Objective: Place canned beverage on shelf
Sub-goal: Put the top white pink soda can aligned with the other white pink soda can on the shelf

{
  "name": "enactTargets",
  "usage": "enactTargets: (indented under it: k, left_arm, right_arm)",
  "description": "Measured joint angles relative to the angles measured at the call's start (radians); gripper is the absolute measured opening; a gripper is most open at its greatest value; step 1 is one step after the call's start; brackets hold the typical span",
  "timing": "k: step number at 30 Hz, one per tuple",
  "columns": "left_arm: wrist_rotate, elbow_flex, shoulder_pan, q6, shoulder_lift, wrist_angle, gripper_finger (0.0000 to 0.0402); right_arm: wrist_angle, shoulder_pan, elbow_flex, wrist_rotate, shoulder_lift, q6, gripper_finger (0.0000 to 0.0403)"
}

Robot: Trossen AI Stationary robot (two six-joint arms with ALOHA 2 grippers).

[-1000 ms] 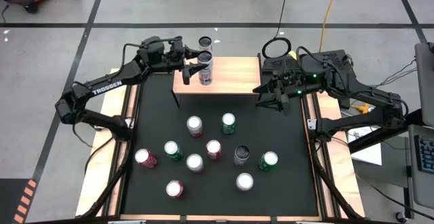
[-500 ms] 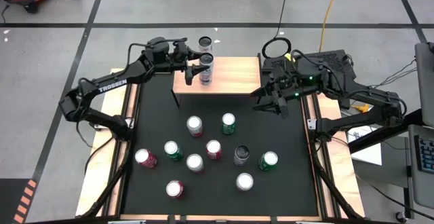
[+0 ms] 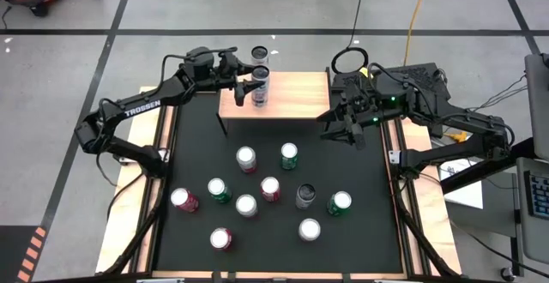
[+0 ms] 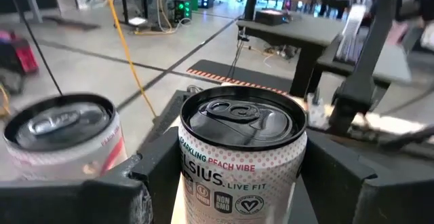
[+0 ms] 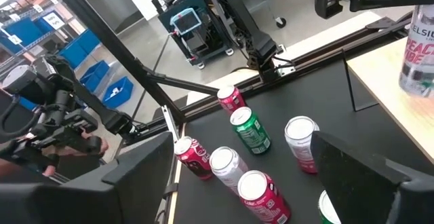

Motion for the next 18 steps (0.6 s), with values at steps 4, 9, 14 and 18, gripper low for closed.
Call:
enactTargets:
  k: [4, 9, 14, 18]
  left_arm:
    - [-0.007, 0.000, -0.011, -0.044, 0.000, 0.019, 0.0247]
    - [0.061, 0.000, -0.008, 0.037, 0.000, 0.038, 0.0247]
    - [0.269, 0.002, 0.077, 0.034, -0.012, 0.166, 0.0247]
    - [0.368, 0.003, 0.148, 0.034, -0.007, 0.186, 0.0247]
  right_arm:
    - [0.000, -0.001, 0.000, 0.003, 0.000, -0.010, 0.0327]
    - [0.000, -0.001, 0.000, 0.004, 0.000, -0.015, 0.0327]
    - [0.000, -0.001, 0.000, 0.002, 0.000, 0.006, 0.0327]
    - [0.000, -0.001, 0.000, 0.001, 0.000, 0.007, 0.0327]
